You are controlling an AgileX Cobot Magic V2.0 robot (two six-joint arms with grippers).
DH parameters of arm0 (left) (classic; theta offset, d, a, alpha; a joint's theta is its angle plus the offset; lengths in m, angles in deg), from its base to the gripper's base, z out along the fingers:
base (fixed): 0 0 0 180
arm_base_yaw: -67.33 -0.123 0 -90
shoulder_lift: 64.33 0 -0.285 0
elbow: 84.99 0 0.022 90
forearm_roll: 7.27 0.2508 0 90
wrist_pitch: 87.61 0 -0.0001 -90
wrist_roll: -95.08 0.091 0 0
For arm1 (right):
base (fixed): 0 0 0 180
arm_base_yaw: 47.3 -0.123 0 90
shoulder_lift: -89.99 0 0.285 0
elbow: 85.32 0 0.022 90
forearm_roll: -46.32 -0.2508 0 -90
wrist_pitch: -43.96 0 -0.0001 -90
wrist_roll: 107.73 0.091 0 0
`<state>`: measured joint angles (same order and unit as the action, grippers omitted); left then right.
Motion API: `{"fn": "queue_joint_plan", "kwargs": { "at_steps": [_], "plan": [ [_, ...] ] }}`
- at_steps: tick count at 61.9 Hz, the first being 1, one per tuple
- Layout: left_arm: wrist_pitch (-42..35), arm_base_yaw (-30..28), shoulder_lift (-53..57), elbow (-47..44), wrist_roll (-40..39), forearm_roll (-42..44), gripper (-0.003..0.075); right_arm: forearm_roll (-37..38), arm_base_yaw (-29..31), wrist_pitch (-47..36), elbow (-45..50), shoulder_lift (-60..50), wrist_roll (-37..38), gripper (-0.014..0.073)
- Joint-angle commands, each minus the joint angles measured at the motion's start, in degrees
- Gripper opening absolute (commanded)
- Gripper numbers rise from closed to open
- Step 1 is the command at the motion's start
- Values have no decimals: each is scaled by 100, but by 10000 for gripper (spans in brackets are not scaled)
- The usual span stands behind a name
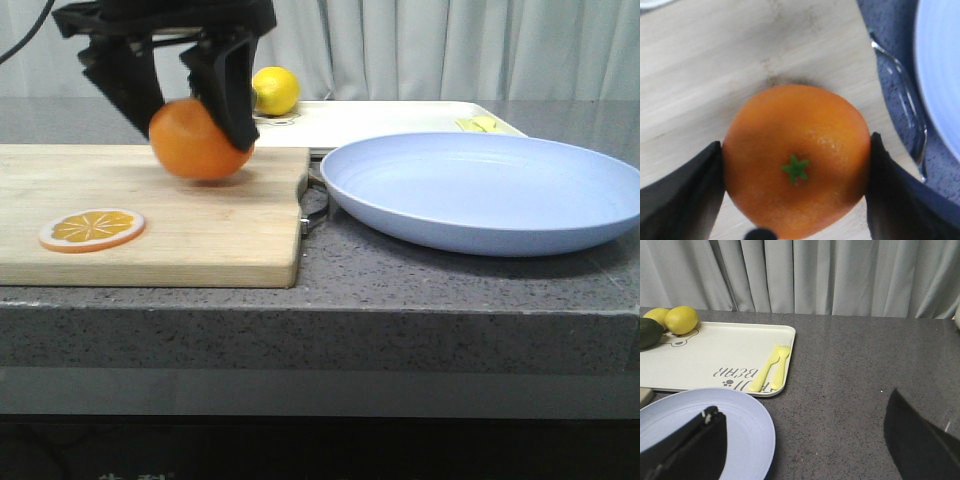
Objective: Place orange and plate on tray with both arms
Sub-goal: 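Lower the left gripper over the orange and close on it, then carry the orange with the left gripper onto the blue plate and release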
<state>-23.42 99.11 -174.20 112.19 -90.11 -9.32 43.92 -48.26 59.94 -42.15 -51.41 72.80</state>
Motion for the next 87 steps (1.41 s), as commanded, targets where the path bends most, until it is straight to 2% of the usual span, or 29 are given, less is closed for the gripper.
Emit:
{"fn": "queue_joint_plan", "kwargs": {
  "at_steps": [1, 12, 30, 47, 51, 66, 72, 87],
  "plan": [
    [-265, 54, 269, 521, -8, -110, 150, -12, 25, -491, -215, 45, -53, 643],
    [-1031, 340, 269, 782, -8, -161, 150, -12, 25, -496, -215, 45, -53, 643],
    [-2494, 1409, -335, 782, -8, -243, 150, -12, 25, -496, -215, 45, -53, 643],
    [-2752, 1825, -797, 784, -8, -243, 157, -12, 25, -515, -215, 45, -53, 643],
    [-2741, 1825, -820, 784, -8, -243, 195, -12, 25, -515, -215, 45, -53, 643],
    [-2730, 1825, -820, 784, -8, -217, 479, -12, 25, -515, -215, 45, -53, 643],
    [-2719, 1825, -820, 784, 1, -204, 559, -12, 25, -515, -215, 45, -53, 643],
    [-2058, 1825, -820, 1340, 152, -204, 571, -12, 25, -596, -215, 45, -53, 643]
  ]
}}
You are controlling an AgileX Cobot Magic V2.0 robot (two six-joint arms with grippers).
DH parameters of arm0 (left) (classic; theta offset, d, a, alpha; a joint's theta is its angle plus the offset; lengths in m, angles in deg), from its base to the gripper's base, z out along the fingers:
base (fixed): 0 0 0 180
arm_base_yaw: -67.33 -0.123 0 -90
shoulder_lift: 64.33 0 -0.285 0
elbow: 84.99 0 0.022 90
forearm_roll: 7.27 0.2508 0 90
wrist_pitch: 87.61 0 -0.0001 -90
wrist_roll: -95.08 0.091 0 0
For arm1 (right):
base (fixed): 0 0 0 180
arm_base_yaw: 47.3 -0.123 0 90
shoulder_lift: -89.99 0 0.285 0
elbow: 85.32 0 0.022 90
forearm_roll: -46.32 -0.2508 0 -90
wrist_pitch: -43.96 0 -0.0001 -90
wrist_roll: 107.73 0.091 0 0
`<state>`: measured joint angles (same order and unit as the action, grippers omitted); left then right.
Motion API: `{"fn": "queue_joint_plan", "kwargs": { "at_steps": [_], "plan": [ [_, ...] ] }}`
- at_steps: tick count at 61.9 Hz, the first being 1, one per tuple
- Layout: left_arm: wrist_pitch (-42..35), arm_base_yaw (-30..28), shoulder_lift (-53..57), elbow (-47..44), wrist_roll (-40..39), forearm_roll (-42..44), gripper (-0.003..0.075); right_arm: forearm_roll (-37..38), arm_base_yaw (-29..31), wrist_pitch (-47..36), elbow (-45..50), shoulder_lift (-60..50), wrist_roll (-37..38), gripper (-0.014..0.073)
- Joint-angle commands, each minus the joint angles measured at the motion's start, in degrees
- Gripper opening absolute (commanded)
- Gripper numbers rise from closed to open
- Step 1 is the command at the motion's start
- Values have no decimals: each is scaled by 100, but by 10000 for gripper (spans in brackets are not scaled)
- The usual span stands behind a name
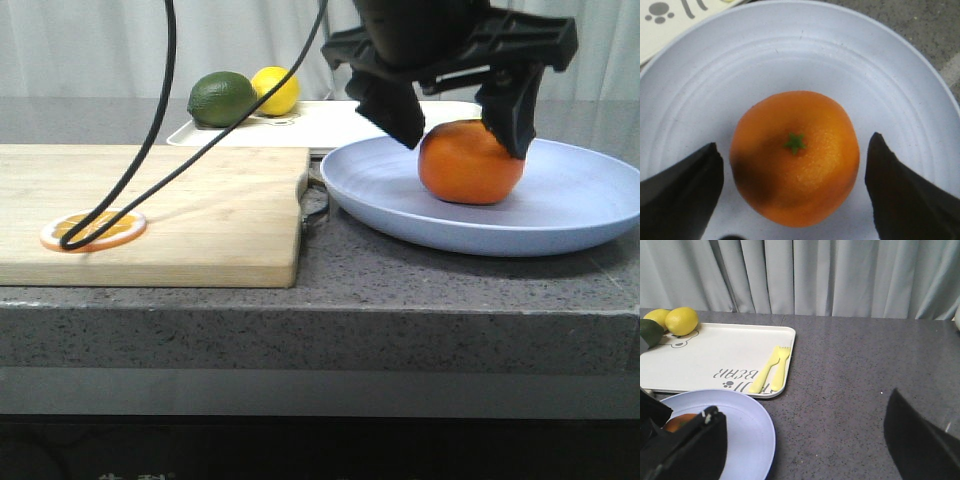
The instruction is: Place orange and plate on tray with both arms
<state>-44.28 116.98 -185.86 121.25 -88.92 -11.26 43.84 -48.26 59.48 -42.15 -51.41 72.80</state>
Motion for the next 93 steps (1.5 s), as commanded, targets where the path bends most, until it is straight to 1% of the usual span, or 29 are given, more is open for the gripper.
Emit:
{"fn": "queue_joint_plan", "kwargs": {
  "at_steps": [1, 7, 11, 18, 23, 26, 29, 31, 32, 46, 55, 68, 74, 85, 93],
  "plan": [
    [105, 39, 346, 499, 33, -7, 570, -4, 25, -550, -215, 45, -53, 643],
    [614, 28, 346, 941, 33, 91, 566, -4, 25, -550, -215, 45, -53, 643],
    [913, 28, 346, 1194, 33, 190, 524, -4, 25, -550, -215, 45, -53, 643],
    [1165, 28, 346, 1323, 33, 207, 363, -4, 25, -550, -215, 45, -53, 643],
    [1216, 28, 346, 1323, 33, 207, 191, -4, 25, -550, -215, 45, -53, 643],
    [1250, 28, 346, 1323, 33, 207, 106, -4, 25, -550, -215, 45, -53, 643],
    [1293, 28, 346, 1323, 33, 207, 30, -4, 25, -550, -215, 45, -53, 643],
    [1335, 28, 346, 1323, 33, 207, -10, -4, 25, -550, -215, 45, -53, 643],
    [1362, 28, 346, 1323, 33, 207, -17, -4, 25, -550, -215, 45, -53, 643],
    [2289, 28, 346, 1328, 33, 207, -17, -4, 25, -550, -215, 45, -53, 643],
    [3004, 18, 346, 1328, 33, 399, -17, -4, 25, -550, -215, 45, -53, 643],
    [3004, 18, 479, 1316, 33, 399, -17, -4, 25, -550, -215, 45, -53, 643],
    [3004, -55, 773, 1180, 3, 734, -17, -4, 25, -550, -215, 45, -53, 643],
    [3004, -550, 1453, 513, -162, 923, -17, -4, 25, -550, -215, 45, -53, 643],
    [2805, -1240, 2019, -218, -295, 1029, -17, -4, 25, -550, -215, 45, -53, 643]
  ]
}}
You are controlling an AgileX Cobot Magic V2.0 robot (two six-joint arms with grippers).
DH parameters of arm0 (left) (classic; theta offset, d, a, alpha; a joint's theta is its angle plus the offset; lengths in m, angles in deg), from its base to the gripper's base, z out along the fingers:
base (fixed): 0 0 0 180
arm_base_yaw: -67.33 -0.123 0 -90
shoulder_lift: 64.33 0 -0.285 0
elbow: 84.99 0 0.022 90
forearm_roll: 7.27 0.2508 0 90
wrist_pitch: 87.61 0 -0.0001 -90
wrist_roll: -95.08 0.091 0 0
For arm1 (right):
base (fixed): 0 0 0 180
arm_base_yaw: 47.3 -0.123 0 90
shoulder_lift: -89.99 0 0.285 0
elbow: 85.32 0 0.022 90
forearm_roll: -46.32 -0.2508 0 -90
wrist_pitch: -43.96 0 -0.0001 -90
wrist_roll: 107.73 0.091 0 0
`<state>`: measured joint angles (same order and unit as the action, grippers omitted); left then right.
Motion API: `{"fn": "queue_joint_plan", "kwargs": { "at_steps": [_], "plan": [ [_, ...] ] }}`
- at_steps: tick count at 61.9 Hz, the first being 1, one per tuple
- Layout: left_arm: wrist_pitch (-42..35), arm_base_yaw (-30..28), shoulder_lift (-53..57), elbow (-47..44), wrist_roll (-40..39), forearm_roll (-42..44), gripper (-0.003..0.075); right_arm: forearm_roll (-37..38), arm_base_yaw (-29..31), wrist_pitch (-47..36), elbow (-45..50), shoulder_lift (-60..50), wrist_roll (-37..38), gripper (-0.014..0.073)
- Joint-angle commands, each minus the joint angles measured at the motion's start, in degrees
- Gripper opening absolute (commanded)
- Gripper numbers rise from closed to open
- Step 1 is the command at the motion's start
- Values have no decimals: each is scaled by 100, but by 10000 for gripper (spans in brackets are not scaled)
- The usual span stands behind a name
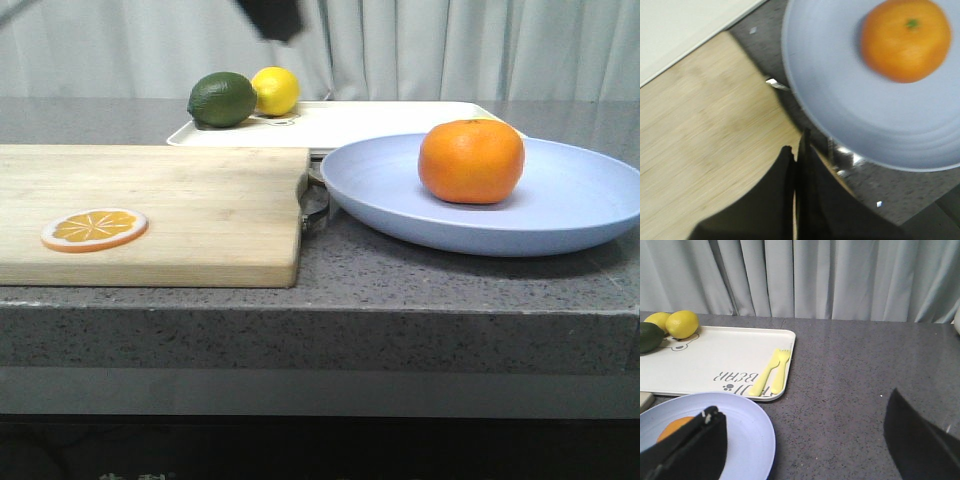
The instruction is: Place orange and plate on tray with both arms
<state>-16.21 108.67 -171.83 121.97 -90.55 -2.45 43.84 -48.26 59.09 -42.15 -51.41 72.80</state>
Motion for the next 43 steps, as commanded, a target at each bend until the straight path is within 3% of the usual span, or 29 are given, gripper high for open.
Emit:
{"fn": "queue_joint_plan", "kwargs": {
  "at_steps": [1, 26, 43],
  "plan": [
    [-41, -497, 685, -383, -132, 149, -17, -4, 25, -511, -215, 45, -53, 643],
    [-1525, -2630, 2979, -3474, -195, 73, -17, -4, 25, -511, -215, 45, -53, 643],
    [-2972, -3045, 4853, -5355, -434, 10, -17, -4, 25, -465, -215, 45, -53, 643]
  ]
}}
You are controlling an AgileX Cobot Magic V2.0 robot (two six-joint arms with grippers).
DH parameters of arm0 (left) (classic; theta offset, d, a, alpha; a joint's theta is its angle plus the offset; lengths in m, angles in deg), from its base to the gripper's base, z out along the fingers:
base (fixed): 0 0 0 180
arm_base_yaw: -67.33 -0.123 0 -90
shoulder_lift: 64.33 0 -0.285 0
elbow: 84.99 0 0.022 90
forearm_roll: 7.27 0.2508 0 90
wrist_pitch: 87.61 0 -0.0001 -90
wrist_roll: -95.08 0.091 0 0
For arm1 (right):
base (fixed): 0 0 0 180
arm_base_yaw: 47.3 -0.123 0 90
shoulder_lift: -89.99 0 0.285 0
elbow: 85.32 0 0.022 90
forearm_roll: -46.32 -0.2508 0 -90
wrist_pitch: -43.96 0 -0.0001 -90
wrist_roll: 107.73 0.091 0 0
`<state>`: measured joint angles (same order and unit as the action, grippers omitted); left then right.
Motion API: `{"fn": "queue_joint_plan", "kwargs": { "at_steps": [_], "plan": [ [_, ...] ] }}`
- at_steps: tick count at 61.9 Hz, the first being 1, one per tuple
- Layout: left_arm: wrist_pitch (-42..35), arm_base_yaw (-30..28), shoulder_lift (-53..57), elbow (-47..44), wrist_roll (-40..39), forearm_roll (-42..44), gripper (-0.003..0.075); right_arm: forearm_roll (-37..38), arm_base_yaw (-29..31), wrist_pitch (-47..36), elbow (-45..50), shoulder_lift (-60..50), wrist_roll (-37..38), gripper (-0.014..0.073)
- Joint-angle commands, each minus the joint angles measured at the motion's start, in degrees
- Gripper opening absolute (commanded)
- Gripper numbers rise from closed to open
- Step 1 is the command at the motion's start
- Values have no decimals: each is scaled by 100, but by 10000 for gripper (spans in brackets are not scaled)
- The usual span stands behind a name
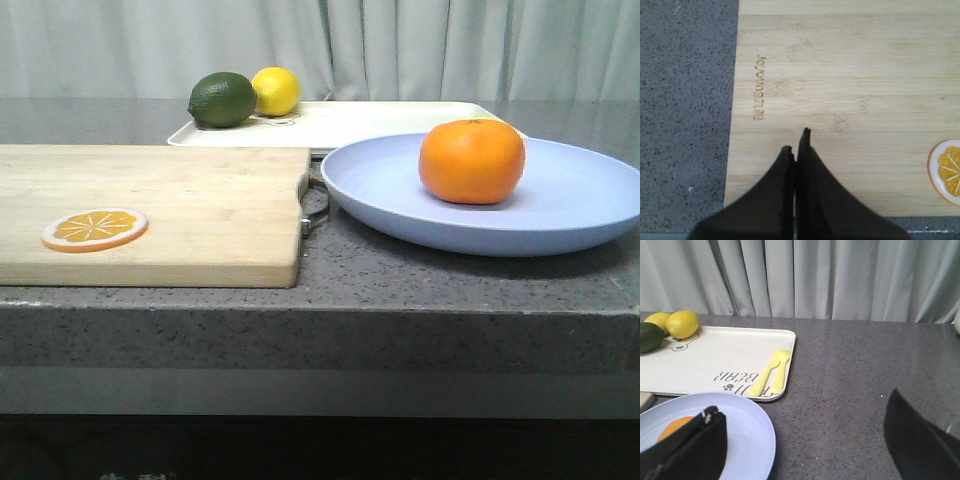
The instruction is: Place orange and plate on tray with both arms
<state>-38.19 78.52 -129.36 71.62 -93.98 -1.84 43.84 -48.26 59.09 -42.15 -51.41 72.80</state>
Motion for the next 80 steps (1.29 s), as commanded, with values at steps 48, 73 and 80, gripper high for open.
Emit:
{"fn": "queue_joint_plan", "kwargs": {
  "at_steps": [48, 73, 80],
  "plan": [
    [-1791, -30, 5112, -2809, -91, -51, -17, -329, 25, 290, -390, 832, -53, 641],
    [-1791, -30, 5112, -2809, -91, -51, -17, -962, 25, 783, -1570, 3925, -53, 633],
    [-1791, -30, 5112, -2809, -91, -51, -17, -1134, 14, 865, -1866, 4497, -53, 542]
  ]
}}
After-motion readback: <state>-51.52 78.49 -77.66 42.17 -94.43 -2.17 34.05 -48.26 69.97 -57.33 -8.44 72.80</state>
